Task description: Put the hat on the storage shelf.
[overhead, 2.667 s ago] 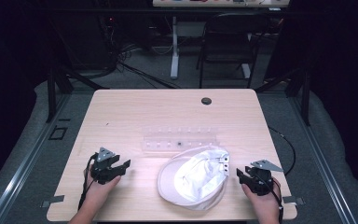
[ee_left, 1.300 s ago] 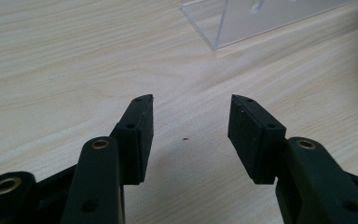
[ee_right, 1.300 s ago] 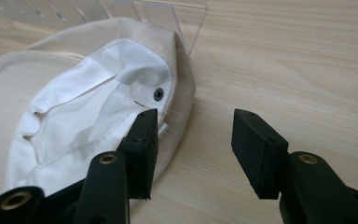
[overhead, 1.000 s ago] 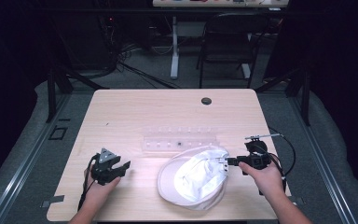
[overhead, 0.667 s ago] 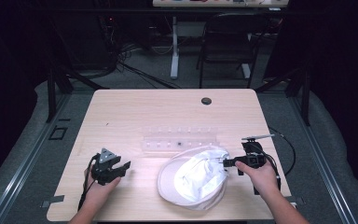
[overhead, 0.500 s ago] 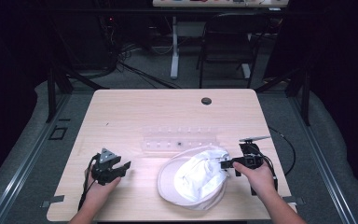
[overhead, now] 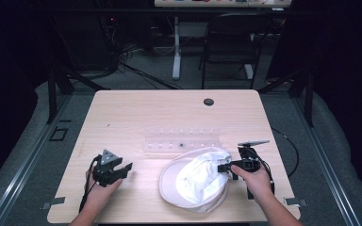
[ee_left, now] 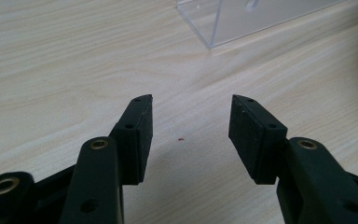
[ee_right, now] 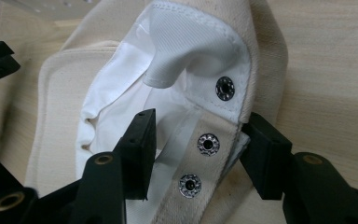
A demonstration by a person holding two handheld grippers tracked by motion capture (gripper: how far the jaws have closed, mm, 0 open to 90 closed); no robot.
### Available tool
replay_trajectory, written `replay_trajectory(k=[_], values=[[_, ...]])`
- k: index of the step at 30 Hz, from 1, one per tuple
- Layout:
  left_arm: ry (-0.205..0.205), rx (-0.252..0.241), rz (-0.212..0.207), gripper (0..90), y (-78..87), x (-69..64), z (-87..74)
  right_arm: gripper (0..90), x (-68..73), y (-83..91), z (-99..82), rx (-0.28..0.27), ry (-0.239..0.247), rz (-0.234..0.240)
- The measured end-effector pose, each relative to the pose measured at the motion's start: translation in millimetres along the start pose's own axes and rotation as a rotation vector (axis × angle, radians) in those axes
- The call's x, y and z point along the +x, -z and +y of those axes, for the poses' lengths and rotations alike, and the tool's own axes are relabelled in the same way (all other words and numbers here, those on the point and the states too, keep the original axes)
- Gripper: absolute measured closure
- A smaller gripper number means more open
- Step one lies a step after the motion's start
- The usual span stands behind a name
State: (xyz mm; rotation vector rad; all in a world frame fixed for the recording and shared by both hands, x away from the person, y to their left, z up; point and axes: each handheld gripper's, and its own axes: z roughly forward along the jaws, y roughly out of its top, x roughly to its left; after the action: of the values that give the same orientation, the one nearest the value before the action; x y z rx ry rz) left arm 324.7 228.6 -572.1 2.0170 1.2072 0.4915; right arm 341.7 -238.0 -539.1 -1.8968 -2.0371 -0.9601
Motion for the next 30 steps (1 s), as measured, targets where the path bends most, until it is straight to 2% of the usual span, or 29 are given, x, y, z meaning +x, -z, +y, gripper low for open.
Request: replay_trajectory(k=[5, 9, 13, 17, 20, 22, 23, 25, 26, 28, 30], values=[[0.000, 0.001, 0.000, 50.5, -0.2, -0.1, 0.0, 51.9, 5.1, 6.7, 0.6, -0.027, 0.000, 0.013], [-0.003, 0.001, -0.001, 50.6, -0.2, -0.4, 0.2, 57.0, 11.3, 12.5, 2.9, -0.042, 0.022, 0.009], [-0.004, 0.002, 0.001, 50.5, -0.1, -0.6, 0.2, 68.6, 16.8, 18.0, 7.5, -0.020, 0.045, 0.002], [-0.004, 0.001, 0.001, 50.4, -0.1, -0.5, 0.2, 72.5, 20.7, 20.0, 12.0, -0.001, 0.056, -0.019], [-0.005, 0.002, 0.001, 50.4, 0.1, -0.5, 0.3, 75.8, 23.6, 21.5, 14.6, 0.023, 0.047, -0.029], [-0.004, 0.001, 0.001, 50.4, -0.1, -0.5, 0.2, 77.6, 27.1, 21.5, 15.4, 0.022, 0.009, -0.032], [-0.003, -0.001, 0.001, 50.4, -0.2, -0.4, 0.2, 78.4, 27.2, 23.8, 17.1, 0.053, 0.016, -0.030], [-0.004, -0.001, 0.001, 50.4, 0.0, -0.5, 0.2, 79.3, 31.2, 24.2, 18.7, 0.051, -0.004, -0.034], [-0.005, 0.001, 0.002, 50.4, 0.2, -0.5, 0.3, 79.6, 31.8, 26.6, 20.7, 0.085, 0.020, -0.048], [-0.005, 0.000, 0.002, 50.4, 0.1, -0.6, 0.3, 79.8, 36.4, 27.9, 22.2, 0.086, 0.023, -0.070], [-0.005, 0.001, 0.003, 50.4, 0.0, -0.6, 0.3, 80.0, 41.3, 30.8, 25.0, 0.116, 0.041, -0.097]])
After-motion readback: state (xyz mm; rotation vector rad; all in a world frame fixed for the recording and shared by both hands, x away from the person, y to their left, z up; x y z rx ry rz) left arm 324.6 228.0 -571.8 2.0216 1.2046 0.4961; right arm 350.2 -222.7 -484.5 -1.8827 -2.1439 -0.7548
